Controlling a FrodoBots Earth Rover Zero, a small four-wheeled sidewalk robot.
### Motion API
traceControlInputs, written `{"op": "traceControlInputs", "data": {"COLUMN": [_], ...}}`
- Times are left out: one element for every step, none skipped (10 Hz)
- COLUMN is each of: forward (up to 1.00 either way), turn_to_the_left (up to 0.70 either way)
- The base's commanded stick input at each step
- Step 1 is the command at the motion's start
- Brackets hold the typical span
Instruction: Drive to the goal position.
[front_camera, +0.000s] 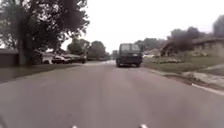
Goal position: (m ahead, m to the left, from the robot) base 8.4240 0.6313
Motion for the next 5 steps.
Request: {"op": "traceControlInputs", "data": {"forward": [1.00,1.00,1.00,1.00,1.00], "turn_to_the_left": [0.00,0.00,0.00,0.00,0.00]}}
